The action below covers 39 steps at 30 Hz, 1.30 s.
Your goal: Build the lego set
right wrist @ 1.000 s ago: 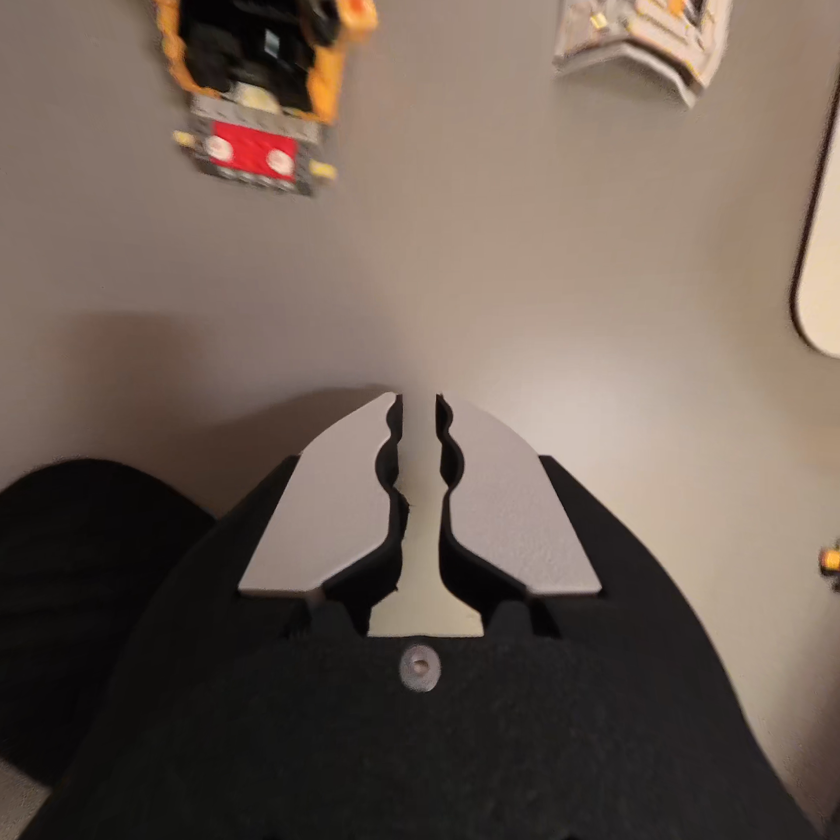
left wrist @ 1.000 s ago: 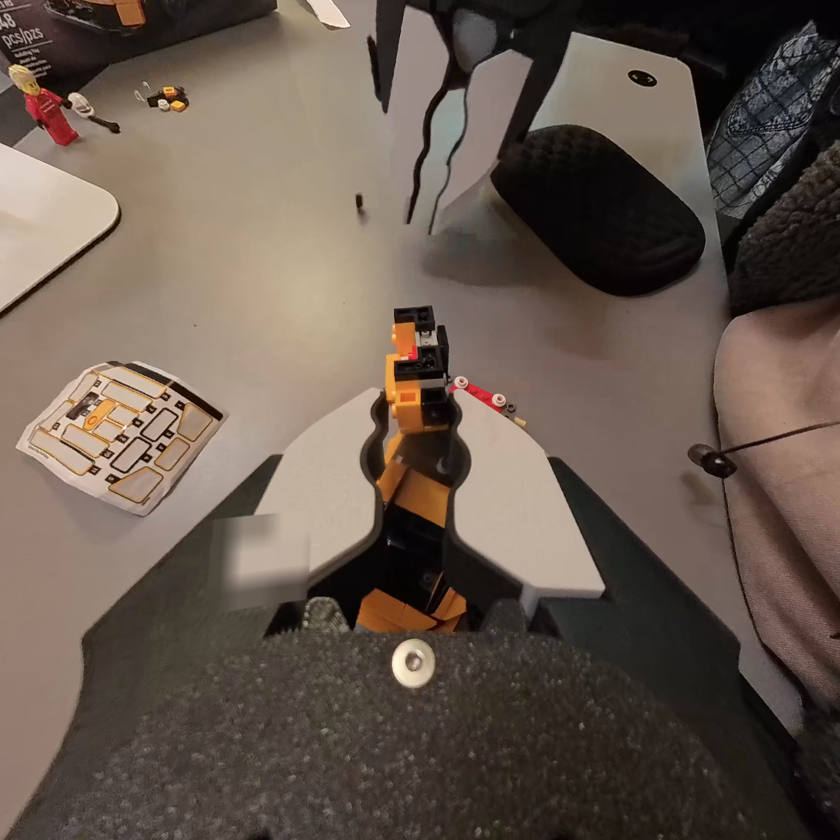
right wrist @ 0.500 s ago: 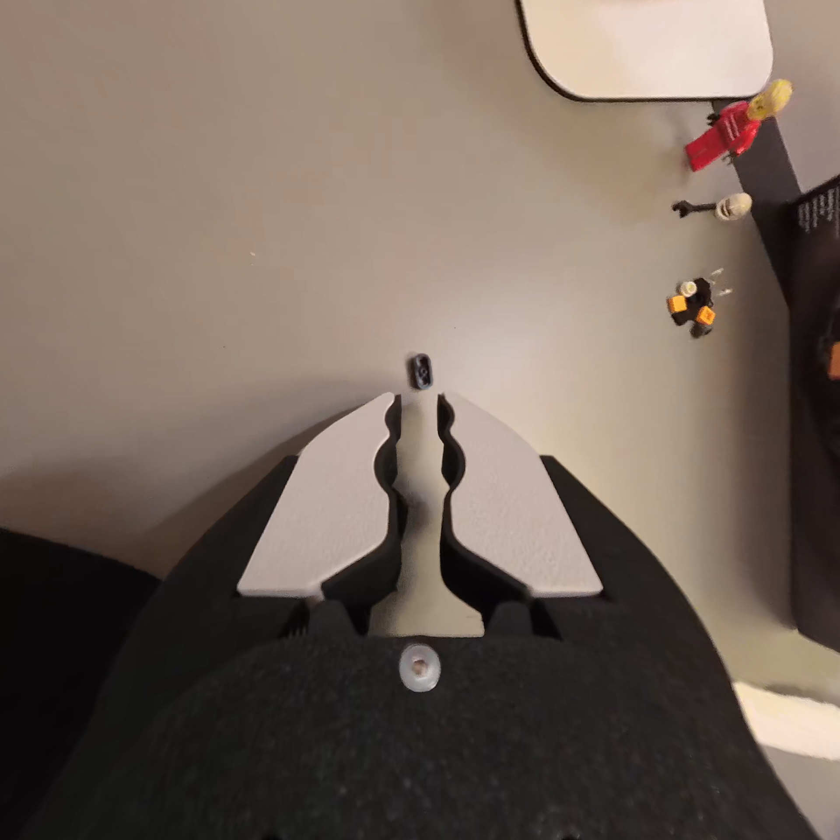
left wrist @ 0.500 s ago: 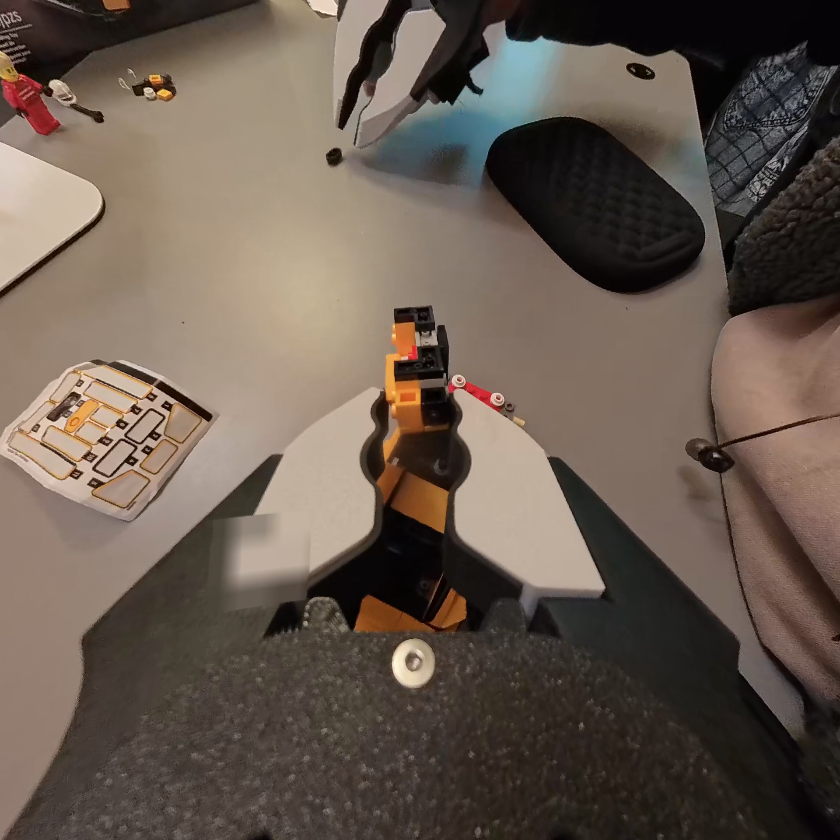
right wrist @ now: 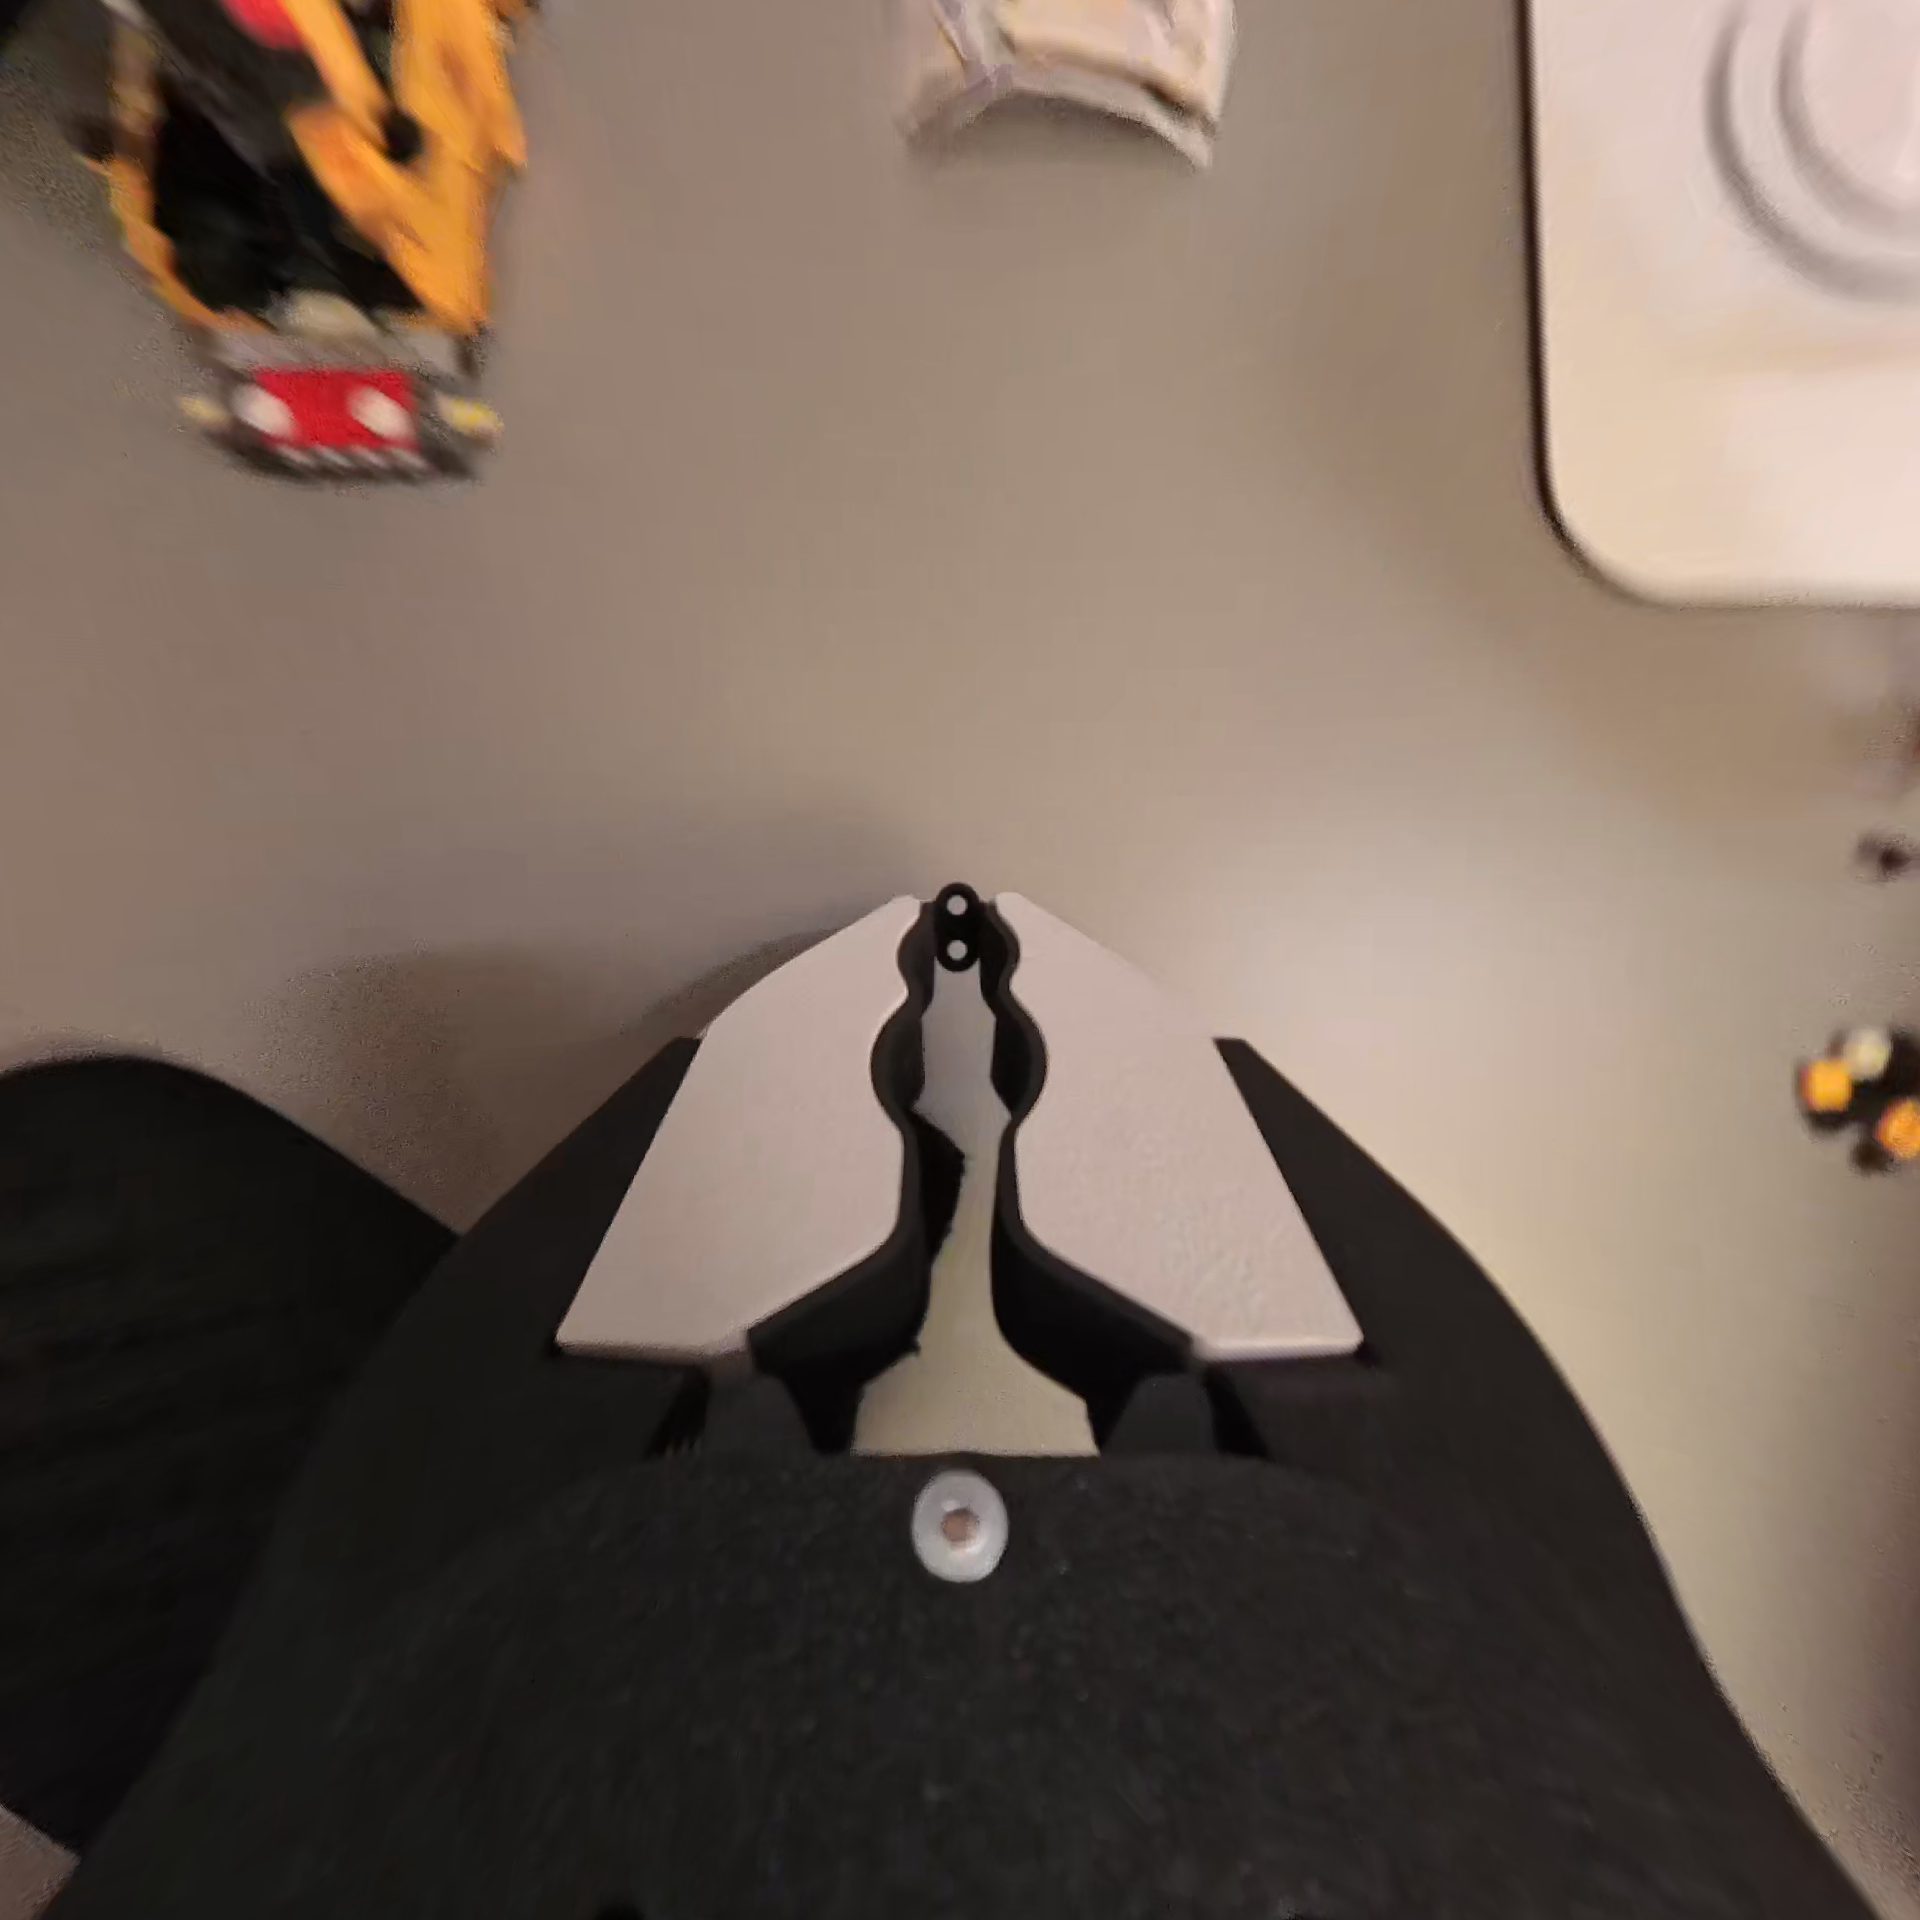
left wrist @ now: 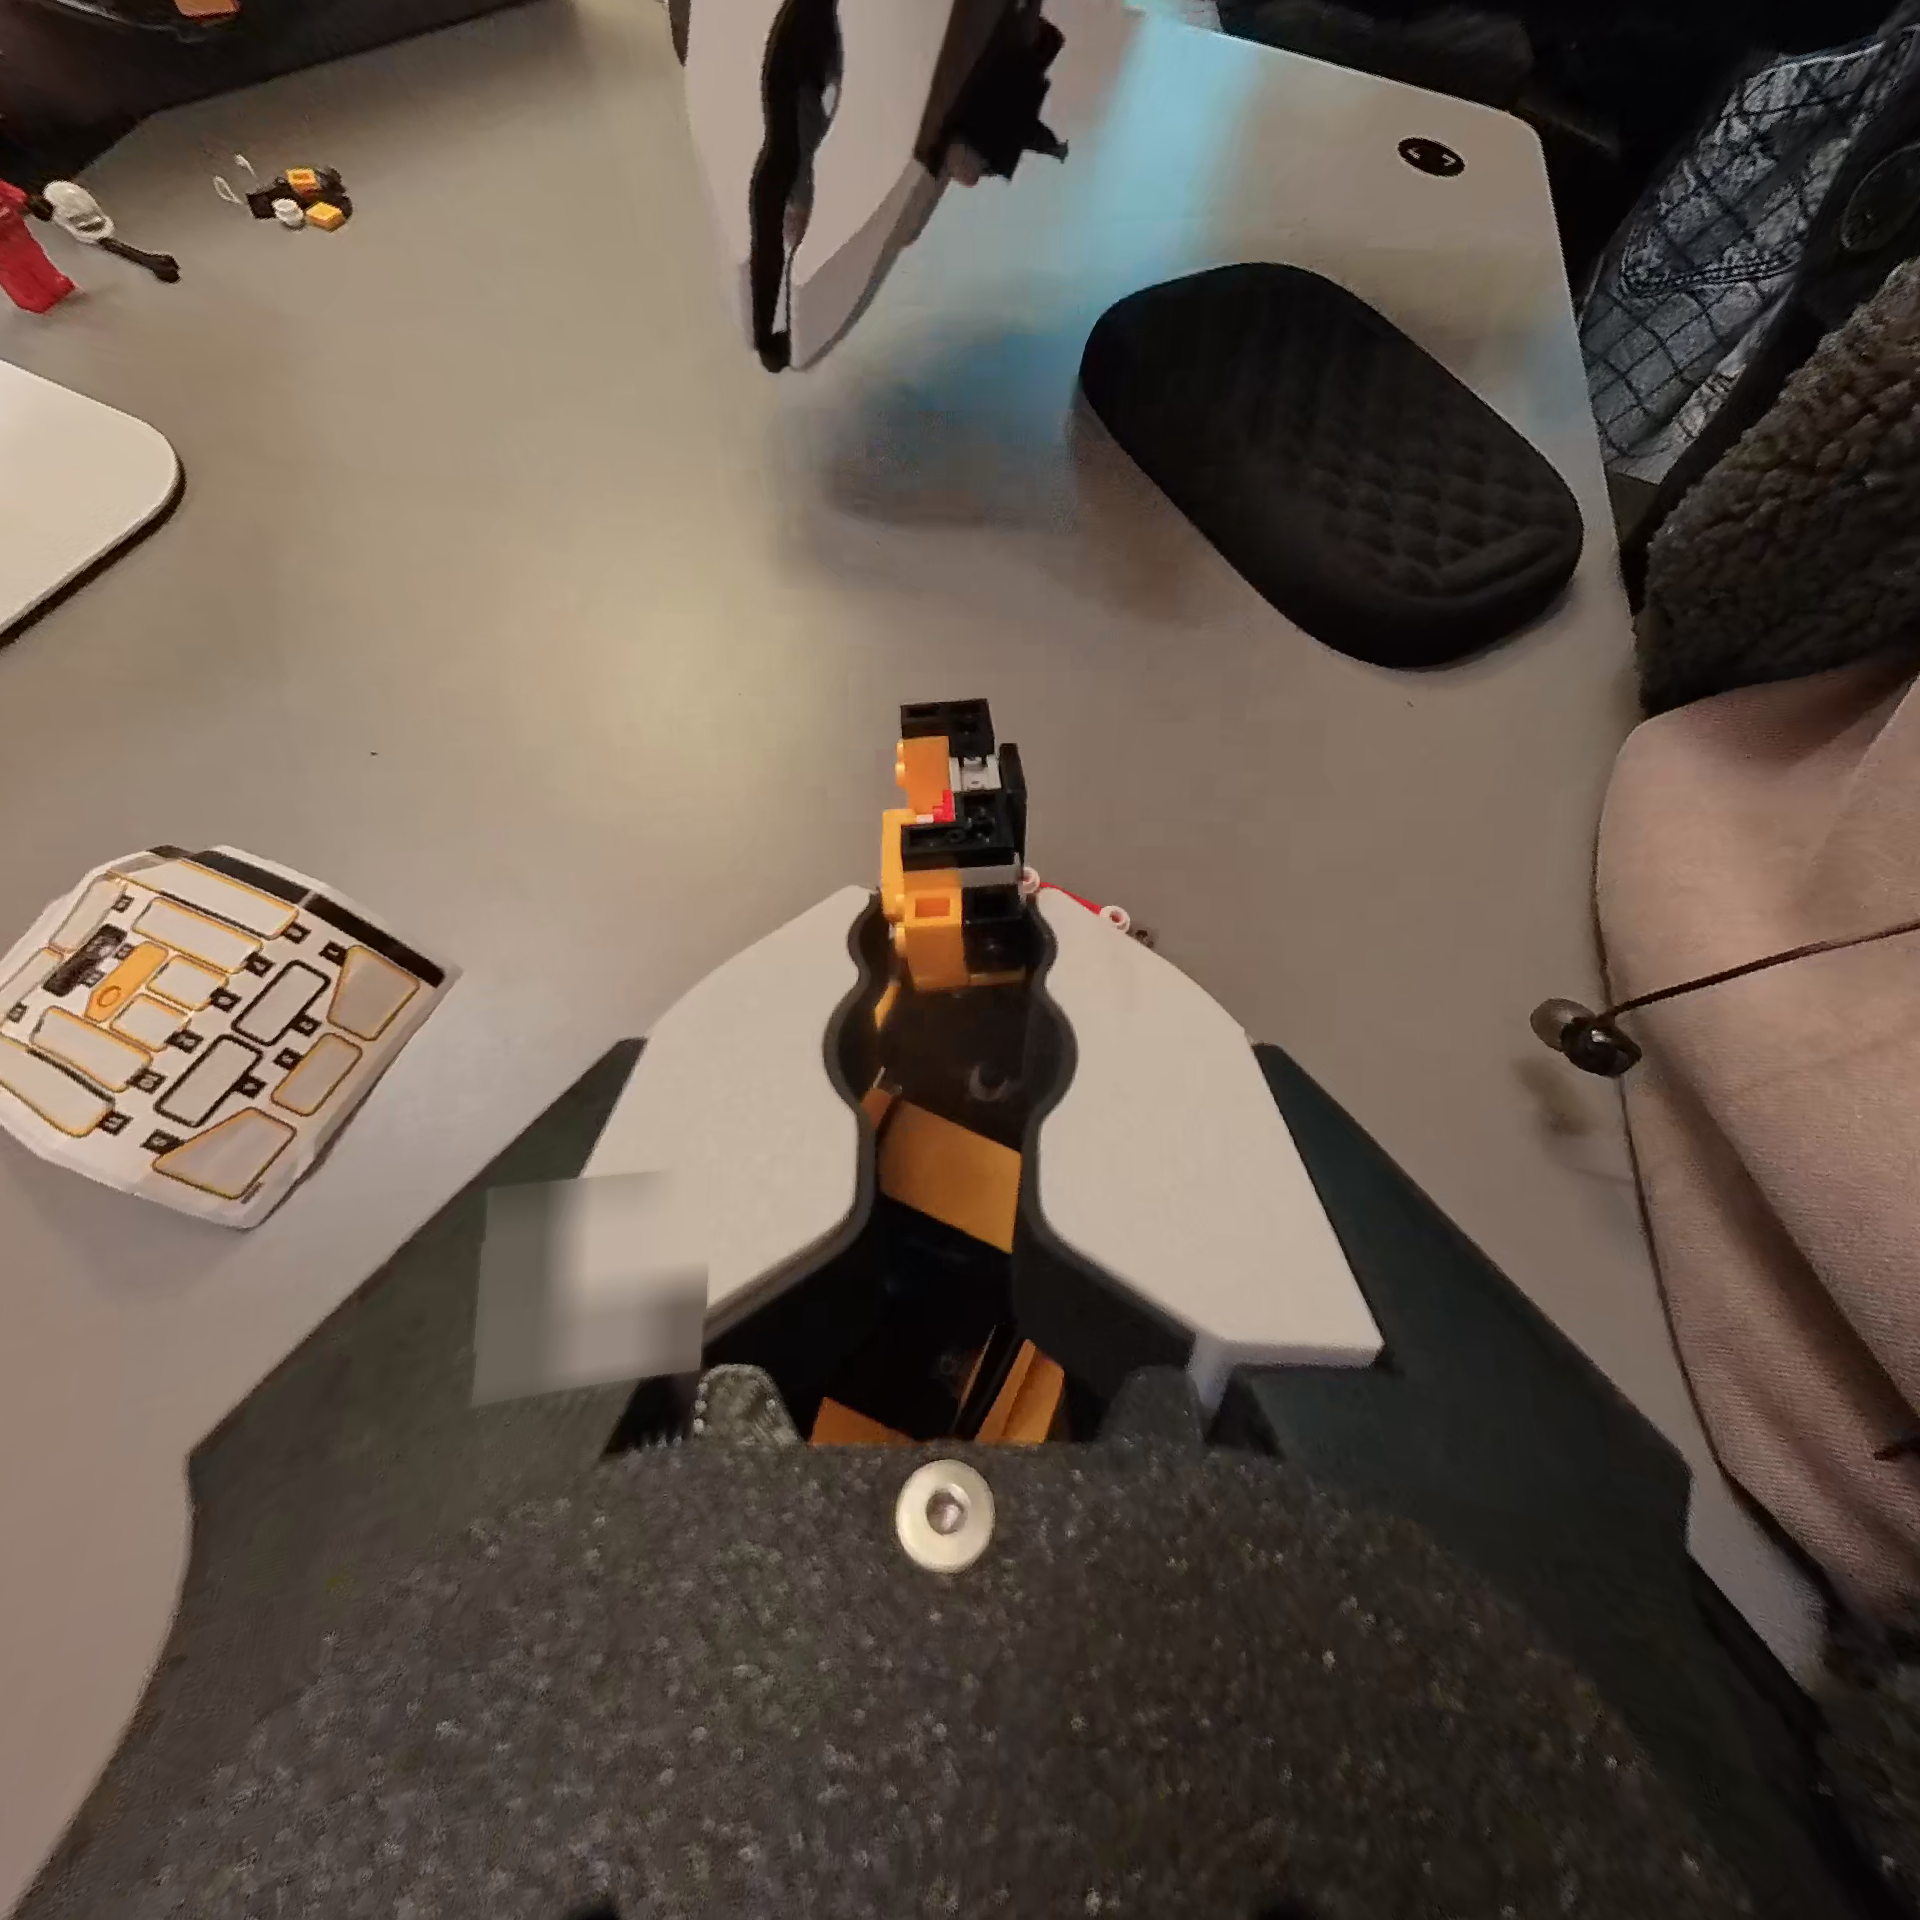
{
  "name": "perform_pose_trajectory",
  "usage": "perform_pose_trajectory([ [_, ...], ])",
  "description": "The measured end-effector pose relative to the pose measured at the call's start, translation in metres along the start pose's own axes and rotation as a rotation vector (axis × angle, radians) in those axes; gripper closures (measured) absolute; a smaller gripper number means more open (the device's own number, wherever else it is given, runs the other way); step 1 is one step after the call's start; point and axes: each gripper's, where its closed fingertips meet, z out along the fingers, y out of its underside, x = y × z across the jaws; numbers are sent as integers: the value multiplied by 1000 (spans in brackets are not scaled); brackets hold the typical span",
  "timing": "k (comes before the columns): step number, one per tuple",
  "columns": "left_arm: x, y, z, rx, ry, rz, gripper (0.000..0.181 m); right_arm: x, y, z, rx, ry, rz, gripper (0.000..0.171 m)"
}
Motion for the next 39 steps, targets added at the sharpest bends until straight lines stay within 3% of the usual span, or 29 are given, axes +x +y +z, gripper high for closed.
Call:
perform_pose_trajectory([
  [5, 7, -2, 5, -12, -10, 19, 158, -76, -85, 3, 85, -86, -149, 163],
  [11, 24, -13, 6, 17, 6, 79, 157, -122, -134, 11, 112, -159, -280, 164],
  [39, 40, -45, -7, 221, -17, 172, 157, -145, -140, -15, 32, -215, -296, 156],
])
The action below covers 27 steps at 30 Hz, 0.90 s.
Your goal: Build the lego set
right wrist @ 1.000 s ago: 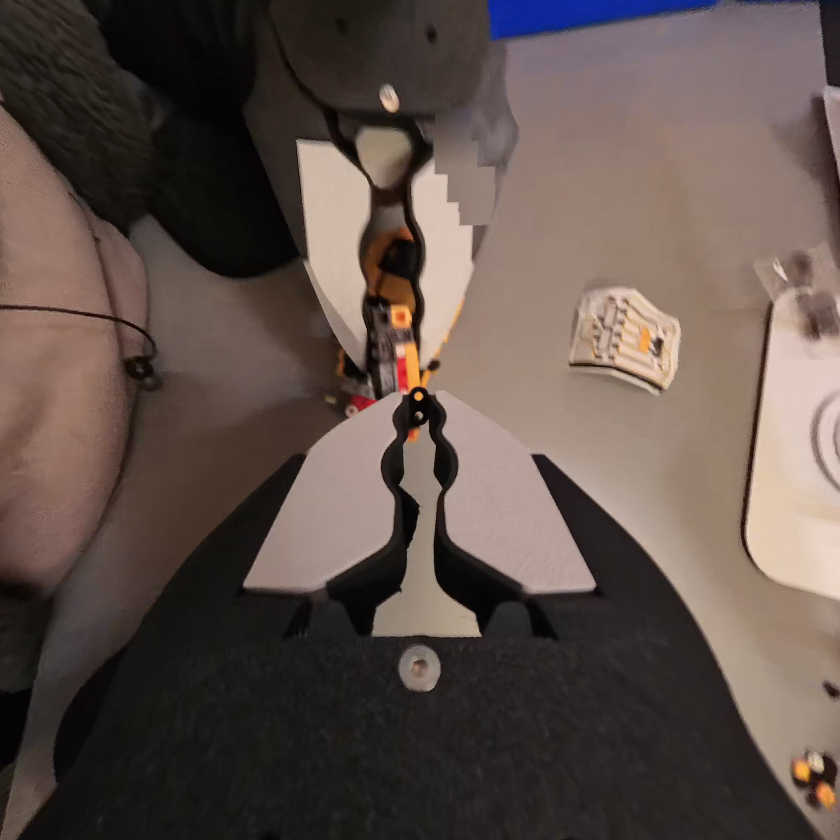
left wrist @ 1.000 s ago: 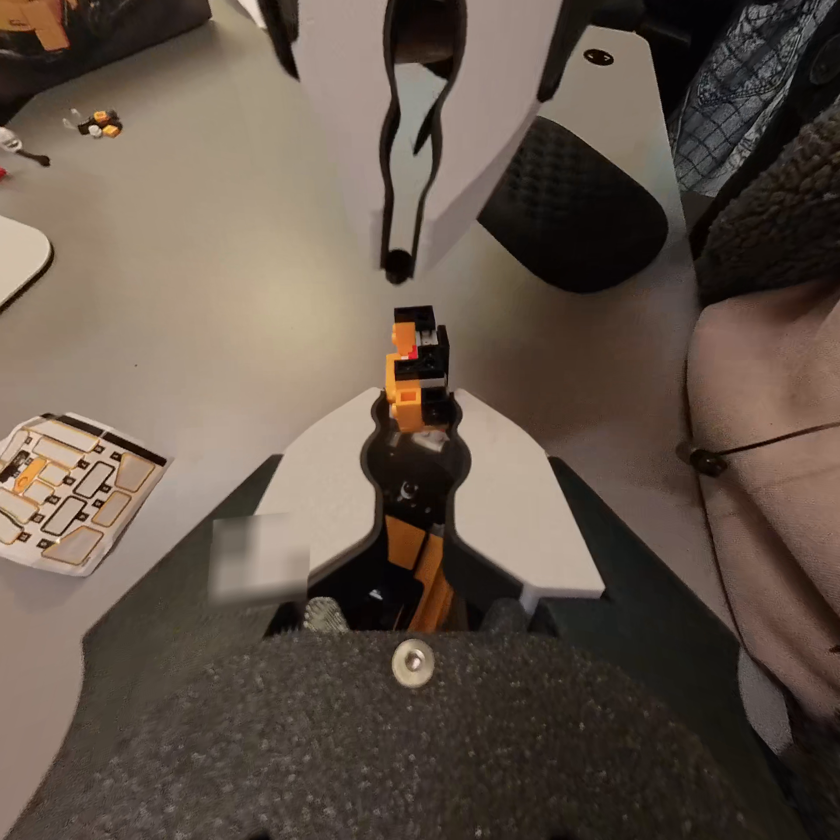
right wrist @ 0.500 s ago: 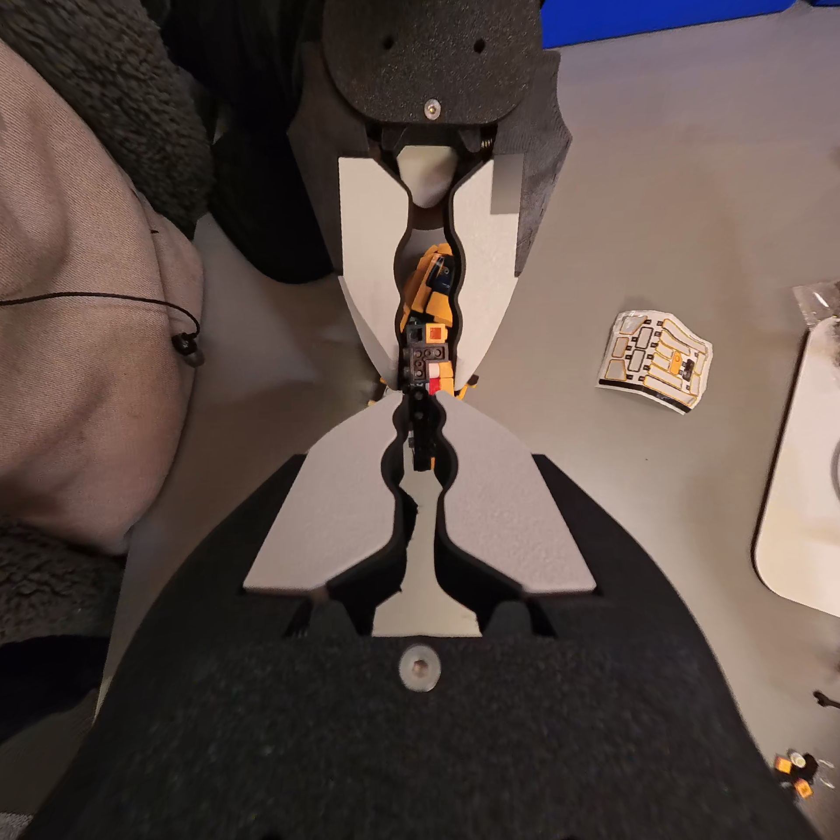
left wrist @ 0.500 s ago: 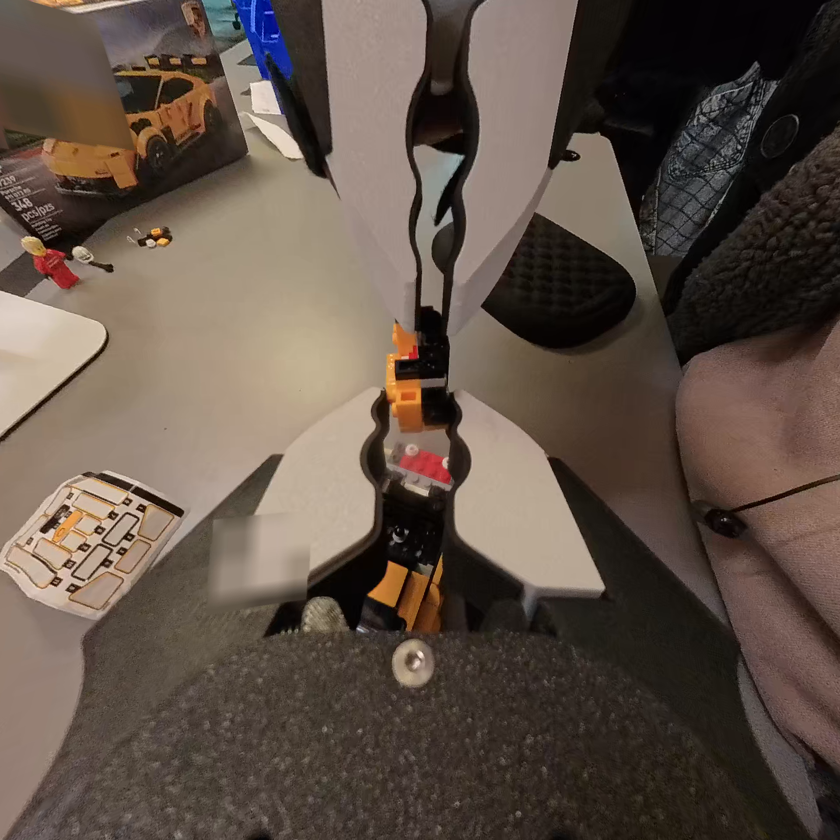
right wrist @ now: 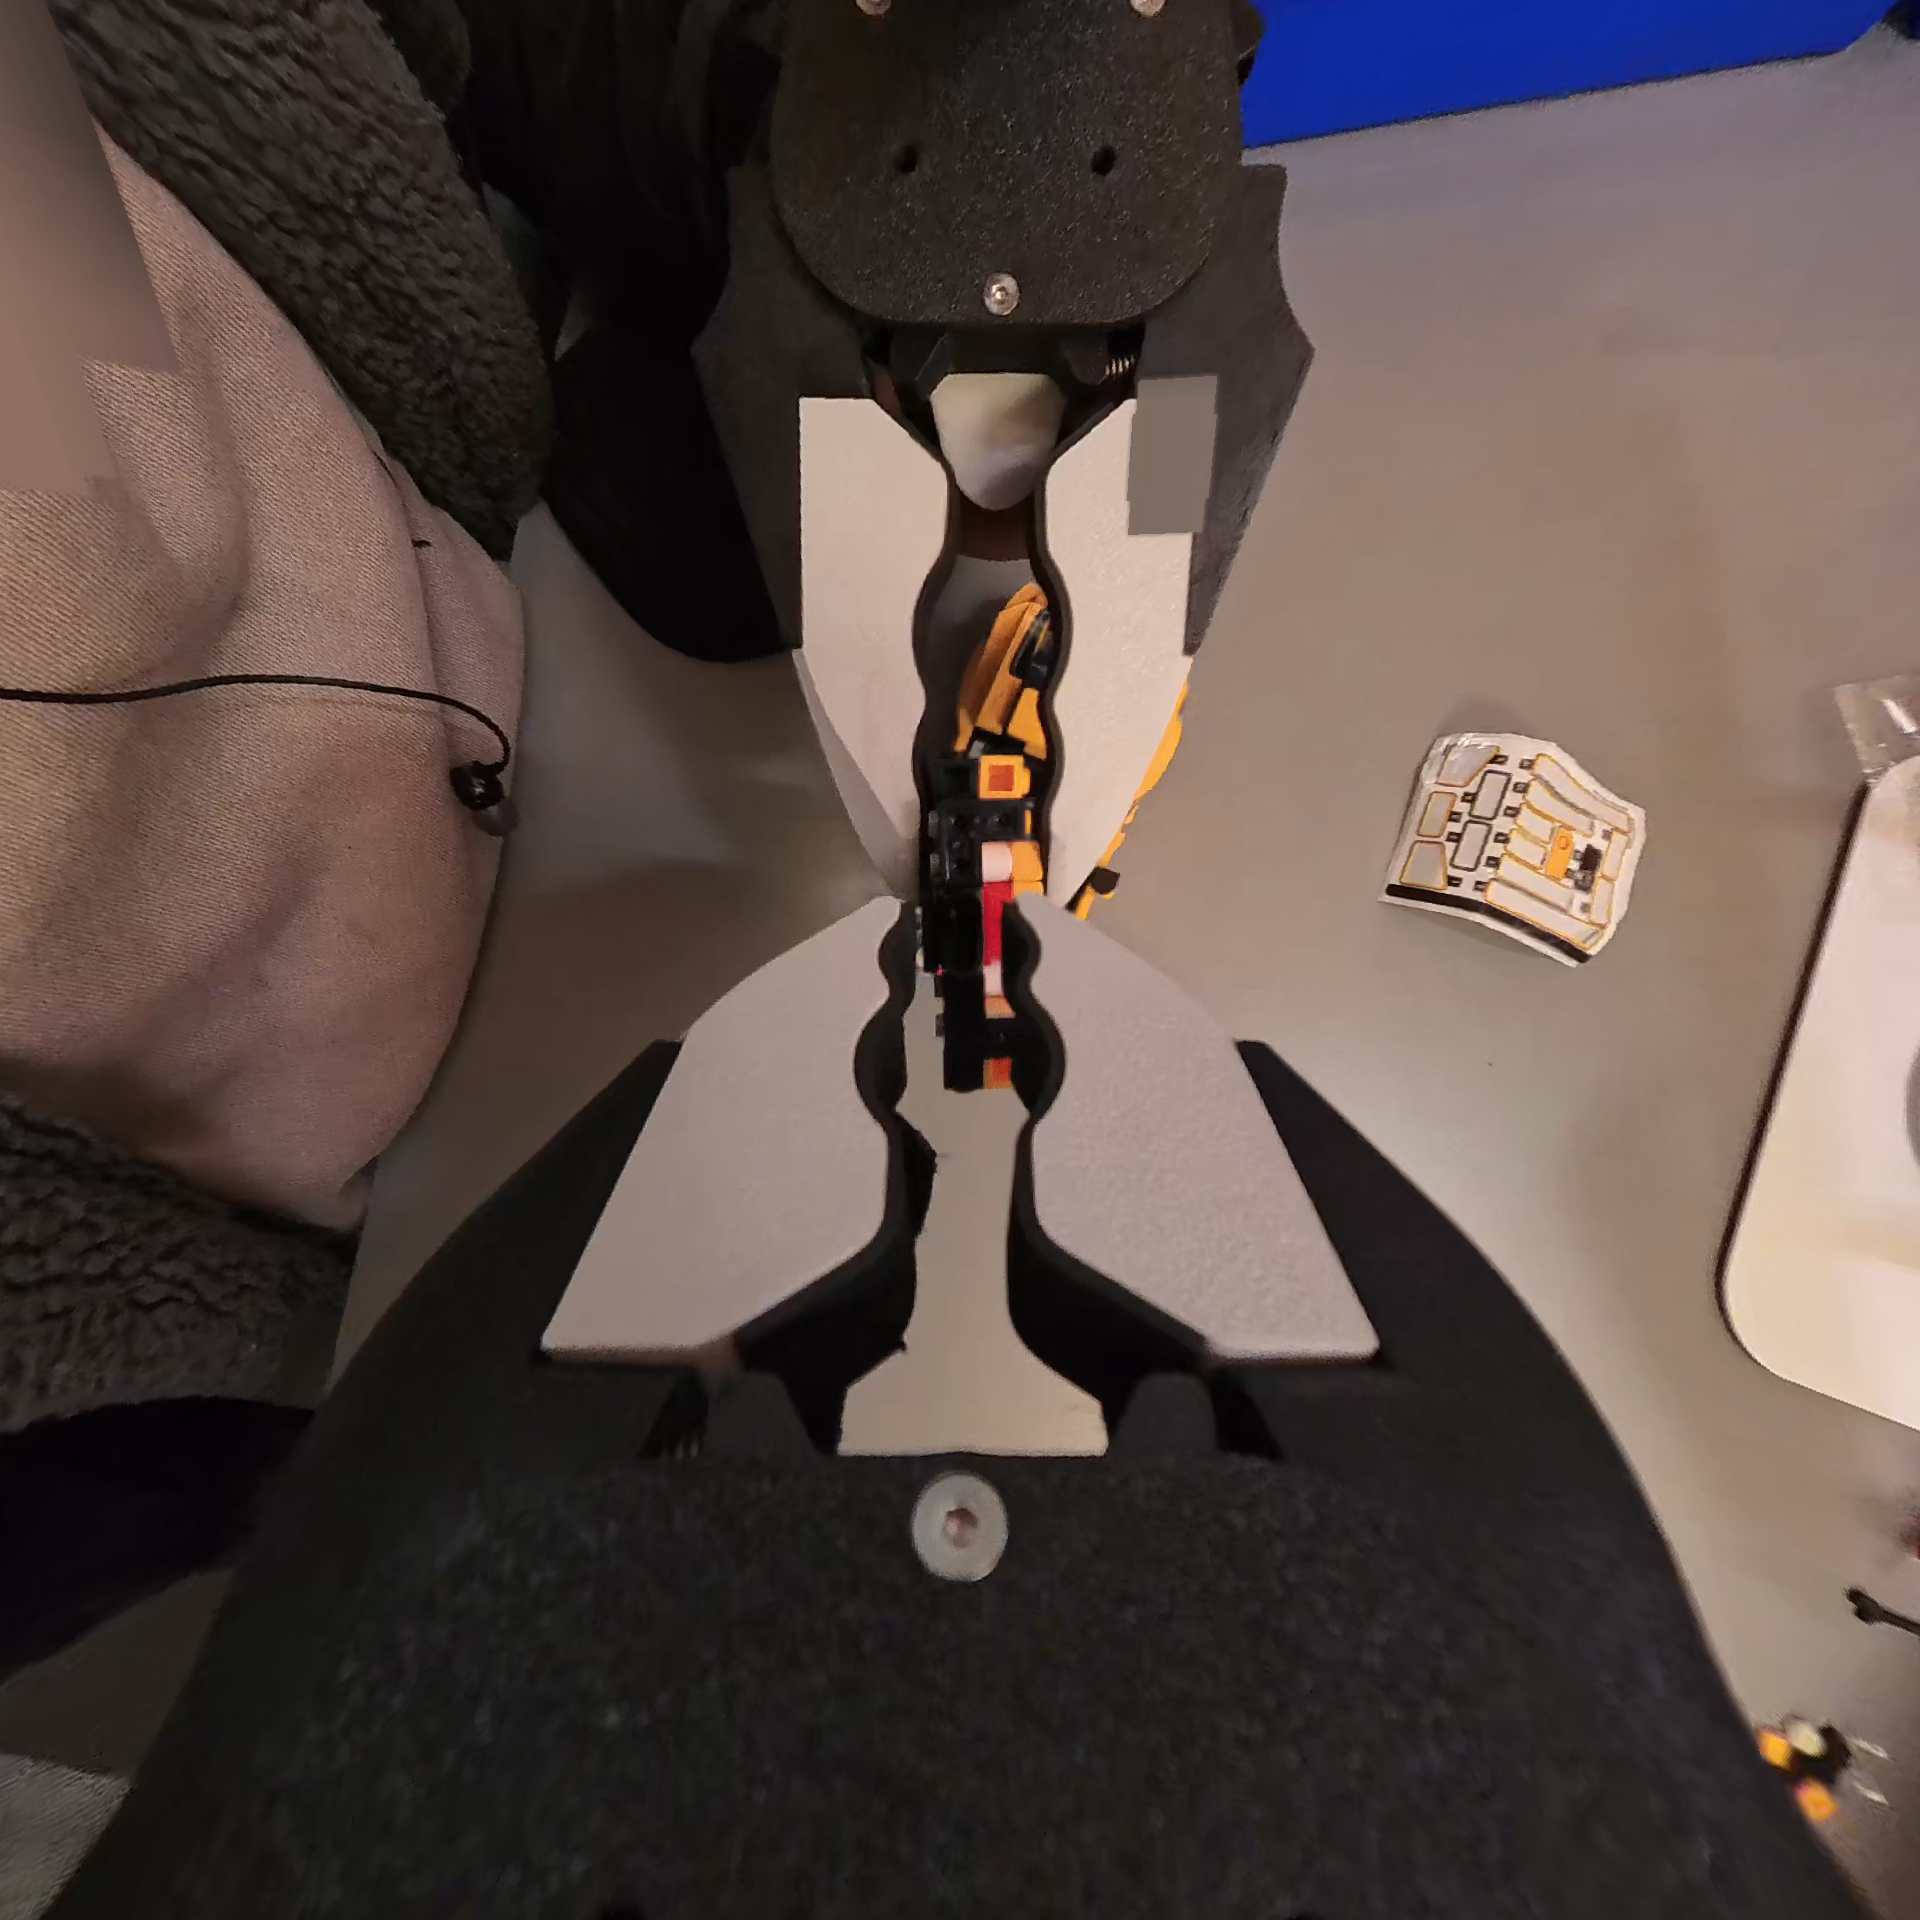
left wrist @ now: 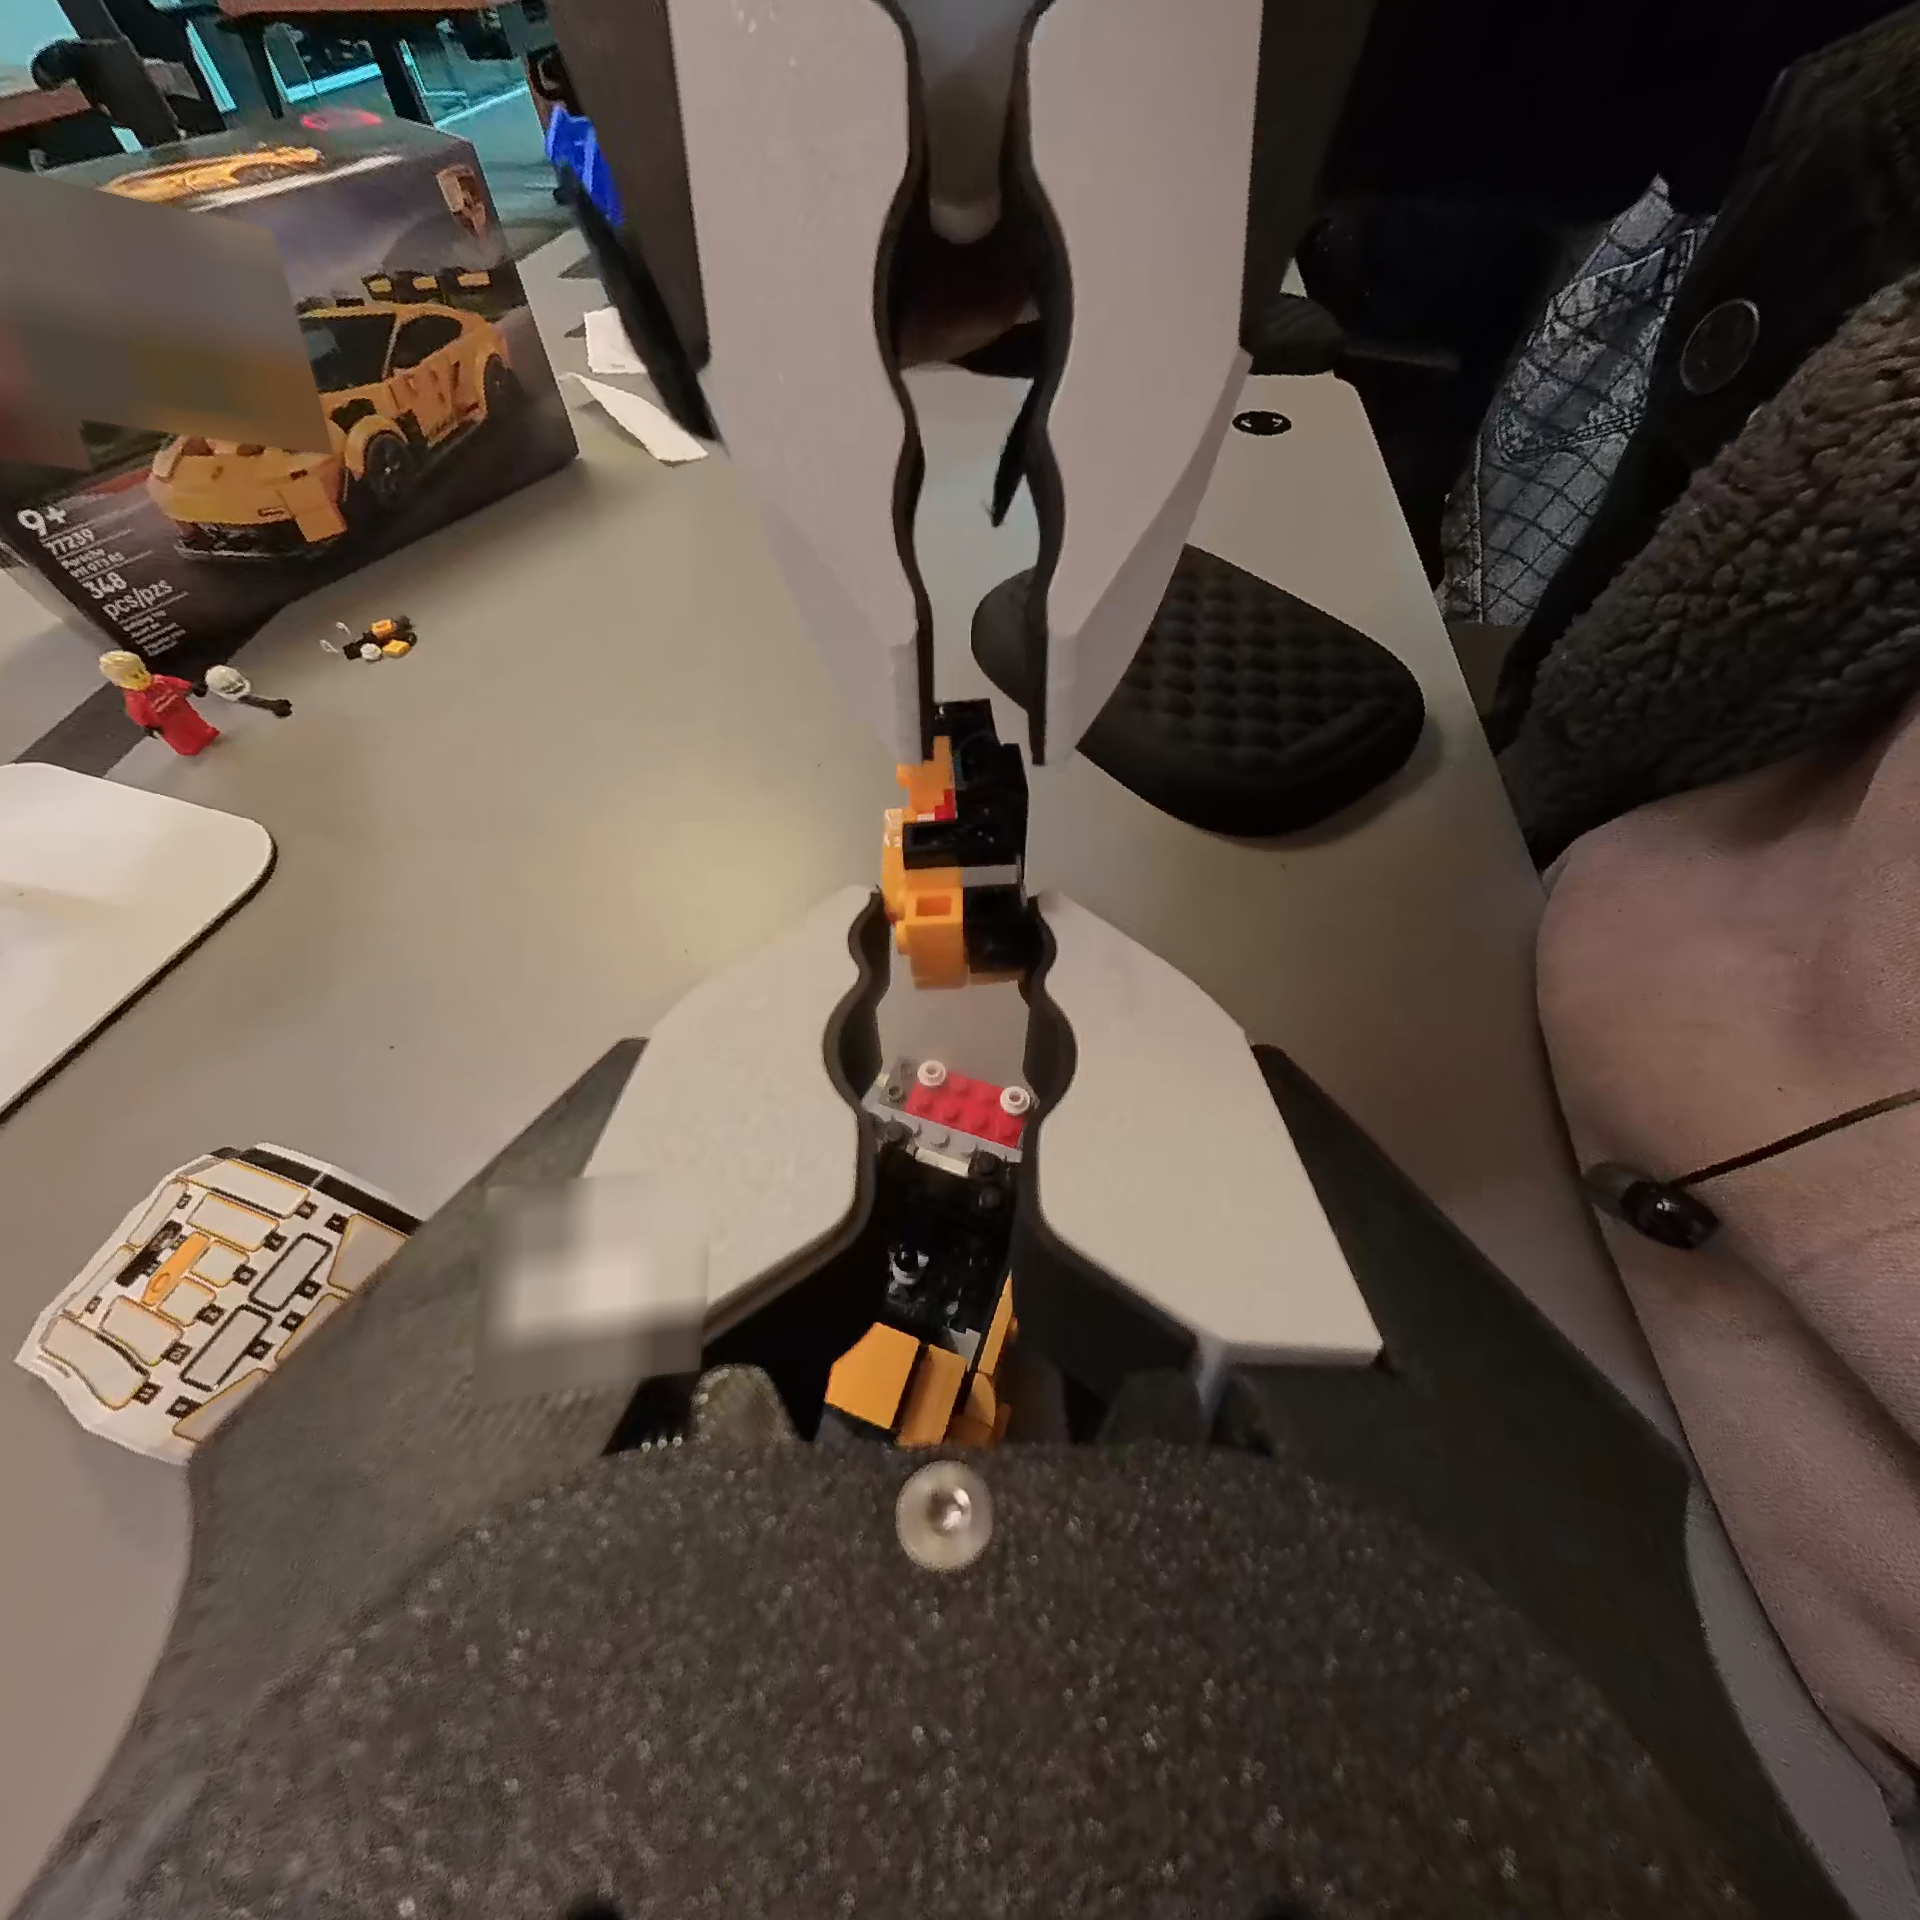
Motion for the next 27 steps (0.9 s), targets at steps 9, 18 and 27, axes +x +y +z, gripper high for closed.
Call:
perform_pose_trajectory([
  [9, -10, -8, -5, 57, 24, -246, 157, 14, -1, -3, 7, 440, -278, 136],
  [18, -13, -14, -7, 80, 28, -365, 157, 22, -2, 3, -37, 693, -405, 138],
  [27, -7, -20, -9, 104, 66, -408, 158, 19, -5, -1, -35, 700, -385, 140],
])
